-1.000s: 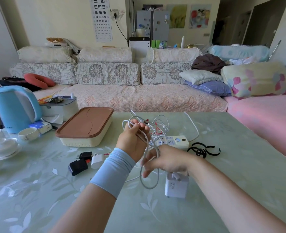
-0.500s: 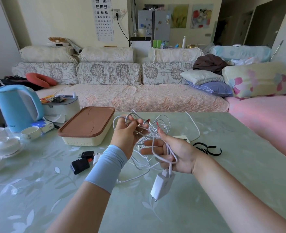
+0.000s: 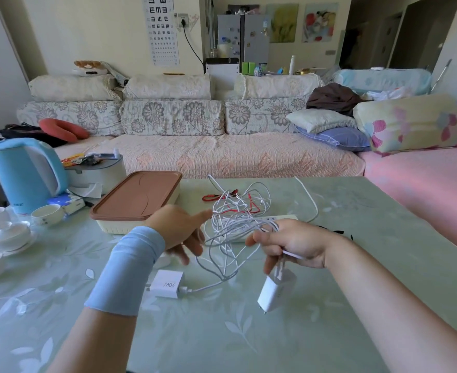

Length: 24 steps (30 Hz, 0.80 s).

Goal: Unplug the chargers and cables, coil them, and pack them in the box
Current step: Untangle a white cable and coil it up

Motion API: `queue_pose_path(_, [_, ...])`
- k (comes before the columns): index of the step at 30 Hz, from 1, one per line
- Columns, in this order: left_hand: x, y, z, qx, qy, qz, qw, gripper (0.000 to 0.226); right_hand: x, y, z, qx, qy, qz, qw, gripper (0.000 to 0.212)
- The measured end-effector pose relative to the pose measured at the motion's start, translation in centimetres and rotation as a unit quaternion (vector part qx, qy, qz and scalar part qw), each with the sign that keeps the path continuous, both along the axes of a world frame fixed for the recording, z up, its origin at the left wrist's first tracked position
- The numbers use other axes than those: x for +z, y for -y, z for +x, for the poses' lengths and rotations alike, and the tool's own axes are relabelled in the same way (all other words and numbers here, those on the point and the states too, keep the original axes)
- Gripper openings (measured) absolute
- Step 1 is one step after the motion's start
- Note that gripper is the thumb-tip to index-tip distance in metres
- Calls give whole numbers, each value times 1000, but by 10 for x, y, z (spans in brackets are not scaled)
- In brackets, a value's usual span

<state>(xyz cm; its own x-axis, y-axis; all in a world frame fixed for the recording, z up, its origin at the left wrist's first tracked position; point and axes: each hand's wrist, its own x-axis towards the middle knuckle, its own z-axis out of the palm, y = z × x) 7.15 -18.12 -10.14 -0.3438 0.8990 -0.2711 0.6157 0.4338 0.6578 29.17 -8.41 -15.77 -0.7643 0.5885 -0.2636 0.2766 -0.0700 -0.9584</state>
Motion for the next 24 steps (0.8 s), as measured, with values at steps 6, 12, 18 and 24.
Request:
queue_pose_path(6, [3,-6,24,-98,-86,386,913,30,11,12,-6,103,29,47,993,22])
queue_pose_path(12, [-29,-16,39,-292,-43,97,950,23,13,5,1,57,-35,-5,998,7])
queue_pose_path(18, [-30,-20,11,-240,83,108,961,20,12,-13,15,-68,-83,-10,994,14])
queue_pose_path(24, [-30,-14,7,-184,424,92,882,27,-1,-15,9,-118,-1,207,971,11])
